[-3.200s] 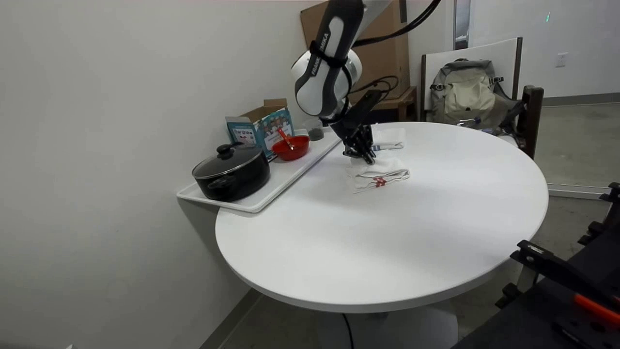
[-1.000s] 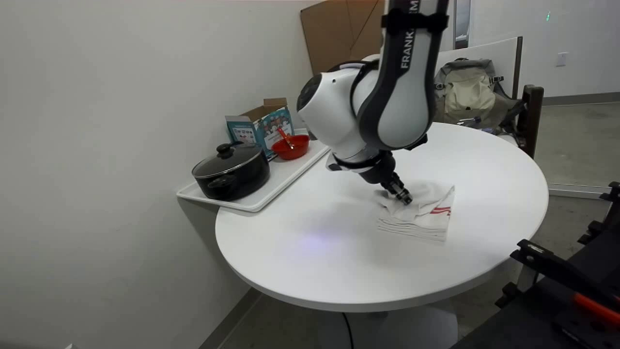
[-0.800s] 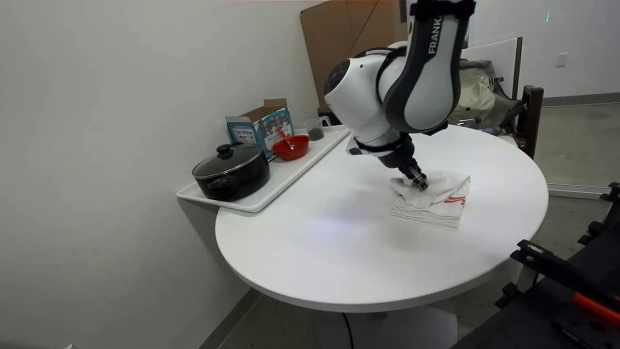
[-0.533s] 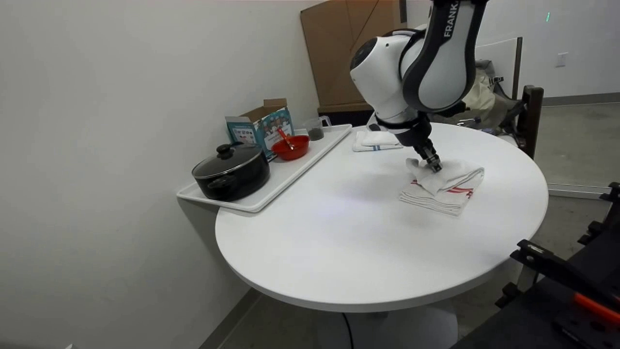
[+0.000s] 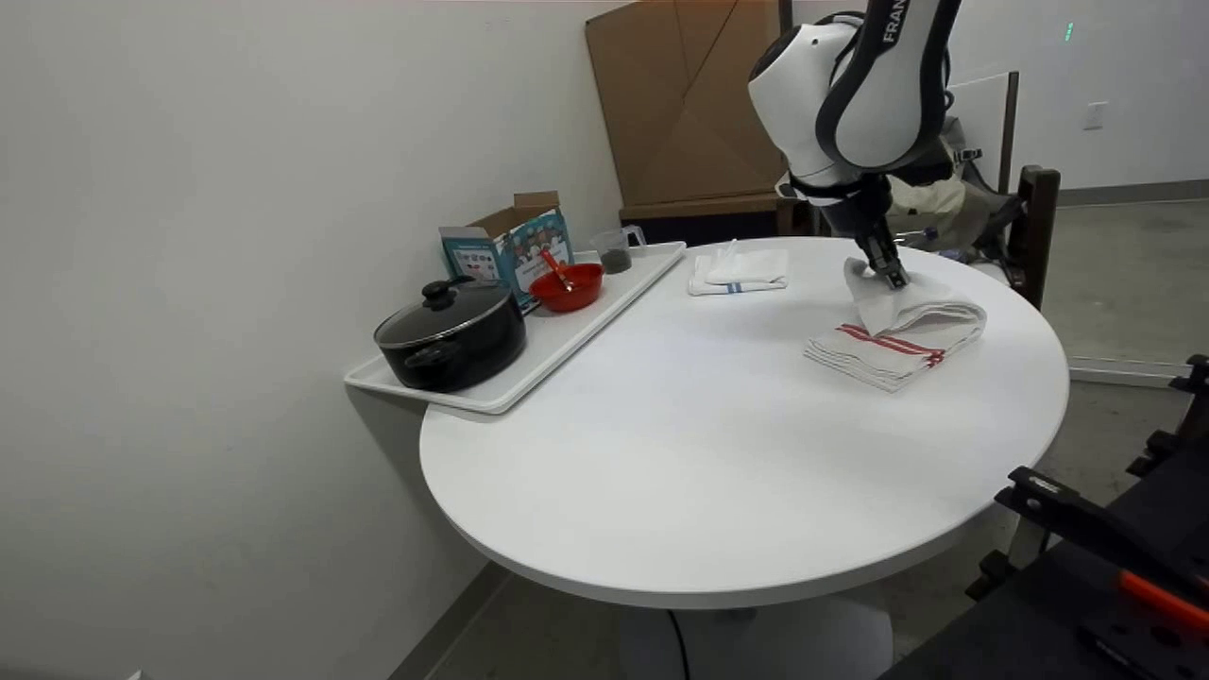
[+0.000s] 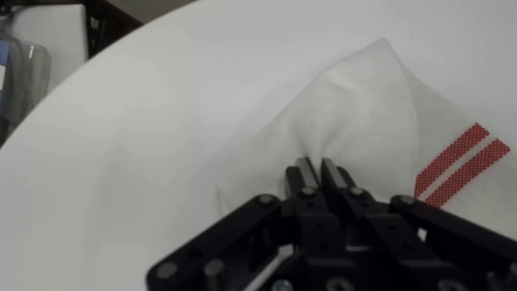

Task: Use the red and white towel to wipe the tabletop

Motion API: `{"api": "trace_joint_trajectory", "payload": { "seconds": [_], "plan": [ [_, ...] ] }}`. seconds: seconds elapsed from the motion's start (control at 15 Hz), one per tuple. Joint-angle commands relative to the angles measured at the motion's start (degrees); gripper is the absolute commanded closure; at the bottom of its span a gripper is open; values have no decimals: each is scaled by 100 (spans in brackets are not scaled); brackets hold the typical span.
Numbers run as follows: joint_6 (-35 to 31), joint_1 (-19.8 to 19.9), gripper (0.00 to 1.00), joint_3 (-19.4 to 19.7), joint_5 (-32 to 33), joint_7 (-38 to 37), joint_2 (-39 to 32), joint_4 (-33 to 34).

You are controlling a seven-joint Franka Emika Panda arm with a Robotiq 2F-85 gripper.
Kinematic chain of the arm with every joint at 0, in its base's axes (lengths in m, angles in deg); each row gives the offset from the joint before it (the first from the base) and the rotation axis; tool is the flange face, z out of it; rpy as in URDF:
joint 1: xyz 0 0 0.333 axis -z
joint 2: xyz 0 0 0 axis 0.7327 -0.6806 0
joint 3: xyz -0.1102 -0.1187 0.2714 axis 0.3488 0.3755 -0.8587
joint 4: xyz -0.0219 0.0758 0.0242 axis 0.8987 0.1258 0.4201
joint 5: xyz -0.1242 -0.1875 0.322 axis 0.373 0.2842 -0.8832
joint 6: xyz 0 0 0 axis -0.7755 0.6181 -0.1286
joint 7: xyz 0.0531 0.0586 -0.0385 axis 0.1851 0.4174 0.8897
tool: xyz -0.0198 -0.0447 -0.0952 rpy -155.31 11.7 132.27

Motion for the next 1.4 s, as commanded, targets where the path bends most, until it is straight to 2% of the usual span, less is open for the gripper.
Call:
{"api": "trace_joint_trajectory", "payload": {
  "seconds": [0.0,0.27,0.53,1.0,1.33],
  "plan": [
    [221,4,92,192,-60,13,-17,70],
    [468,-127,93,103,81,151,29,-447],
    [493,-336,92,-198,77,221,-16,-918],
    [467,-795,91,-750,-50,149,-65,-1106],
    [468,-1383,91,-1097,85,-60,-250,-996]
  ]
}}
